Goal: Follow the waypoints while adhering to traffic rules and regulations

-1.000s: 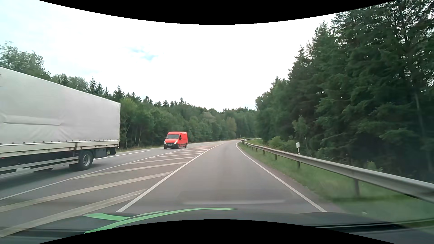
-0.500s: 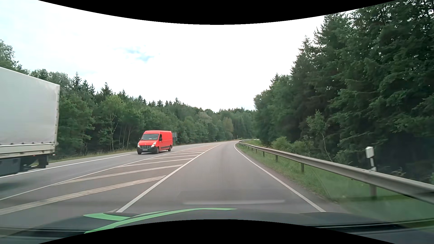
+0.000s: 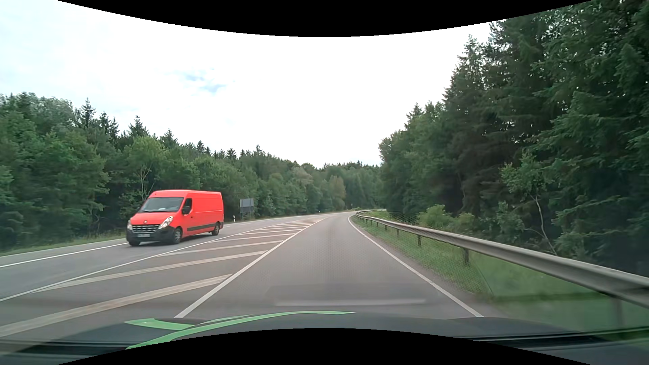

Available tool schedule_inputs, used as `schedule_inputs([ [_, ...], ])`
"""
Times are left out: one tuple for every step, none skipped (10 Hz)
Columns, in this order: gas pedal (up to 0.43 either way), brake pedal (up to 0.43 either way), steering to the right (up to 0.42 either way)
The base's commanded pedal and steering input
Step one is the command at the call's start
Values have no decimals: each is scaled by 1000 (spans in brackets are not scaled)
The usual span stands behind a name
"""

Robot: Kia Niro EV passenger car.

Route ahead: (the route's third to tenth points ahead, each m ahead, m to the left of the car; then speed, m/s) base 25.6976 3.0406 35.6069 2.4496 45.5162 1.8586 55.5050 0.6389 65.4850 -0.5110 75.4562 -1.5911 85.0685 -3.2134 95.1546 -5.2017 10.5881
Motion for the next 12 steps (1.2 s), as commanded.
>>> schedule_inputs([
  [260,0,10],
  [260,0,9],
  [260,0,9],
  [260,0,8],
  [260,0,8],
  [260,0,7],
  [260,0,7],
  [260,0,6],
  [260,0,6],
  [268,0,5],
  [268,0,3],
  [268,0,2],
])
